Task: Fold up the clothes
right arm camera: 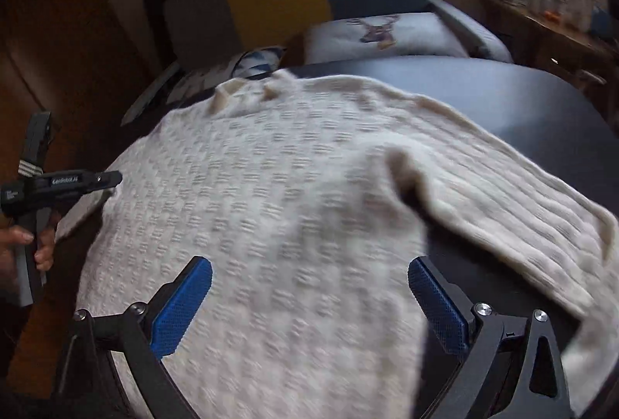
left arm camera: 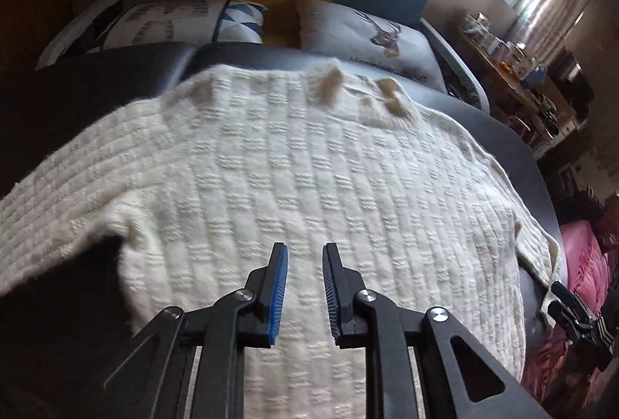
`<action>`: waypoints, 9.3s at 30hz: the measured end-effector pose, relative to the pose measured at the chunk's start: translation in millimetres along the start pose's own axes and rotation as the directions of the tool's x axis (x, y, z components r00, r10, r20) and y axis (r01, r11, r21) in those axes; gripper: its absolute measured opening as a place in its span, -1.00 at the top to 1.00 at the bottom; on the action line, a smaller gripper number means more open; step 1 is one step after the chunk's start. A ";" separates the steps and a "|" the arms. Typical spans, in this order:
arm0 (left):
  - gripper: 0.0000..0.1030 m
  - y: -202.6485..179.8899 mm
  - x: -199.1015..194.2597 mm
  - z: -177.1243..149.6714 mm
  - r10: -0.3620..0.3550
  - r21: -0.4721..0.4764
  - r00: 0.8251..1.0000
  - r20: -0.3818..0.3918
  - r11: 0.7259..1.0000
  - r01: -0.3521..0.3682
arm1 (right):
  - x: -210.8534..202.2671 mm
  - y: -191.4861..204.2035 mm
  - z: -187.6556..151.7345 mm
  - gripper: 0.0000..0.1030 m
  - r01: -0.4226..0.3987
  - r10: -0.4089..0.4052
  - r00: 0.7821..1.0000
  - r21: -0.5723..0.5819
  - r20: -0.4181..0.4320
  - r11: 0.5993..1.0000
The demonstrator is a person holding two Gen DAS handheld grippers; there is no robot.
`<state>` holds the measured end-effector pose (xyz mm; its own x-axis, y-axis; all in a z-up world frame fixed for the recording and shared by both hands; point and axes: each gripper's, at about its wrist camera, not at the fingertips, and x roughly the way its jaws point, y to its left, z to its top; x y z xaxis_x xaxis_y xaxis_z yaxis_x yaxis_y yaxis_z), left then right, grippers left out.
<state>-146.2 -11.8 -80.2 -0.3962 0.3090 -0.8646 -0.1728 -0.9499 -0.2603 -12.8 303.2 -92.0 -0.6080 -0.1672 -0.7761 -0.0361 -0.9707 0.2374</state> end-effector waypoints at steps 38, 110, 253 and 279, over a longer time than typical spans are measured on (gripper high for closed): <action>0.65 -115.0 54.0 -67.8 -0.166 0.185 0.972 -0.168 0.963 0.197 | -113.1 -266.0 -52.1 0.84 0.164 -0.267 0.960 0.602 0.086 0.782; 0.65 -195.5 114.9 3.2 -0.208 0.412 0.966 -0.153 0.875 0.254 | 67.8 -95.6 39.8 -1.00 -0.616 0.519 0.772 0.638 0.368 0.463; 0.11 -47.2 169.1 203.1 -0.437 0.081 0.875 -0.211 0.884 0.461 | 138.2 70.3 72.1 -1.00 -0.274 0.261 0.960 -0.144 -0.105 0.951; 0.54 -37.0 121.6 188.2 -0.386 0.077 0.923 0.008 0.920 0.384 | 140.2 67.4 66.9 -1.00 -0.273 0.266 0.962 -0.148 -0.066 0.951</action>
<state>-357.6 69.6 -94.8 -0.3059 0.6519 -0.6938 -0.3808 -0.7517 -0.5384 -153.5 225.8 -145.8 -0.5416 -0.4305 -0.7221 0.2489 -0.9025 0.3514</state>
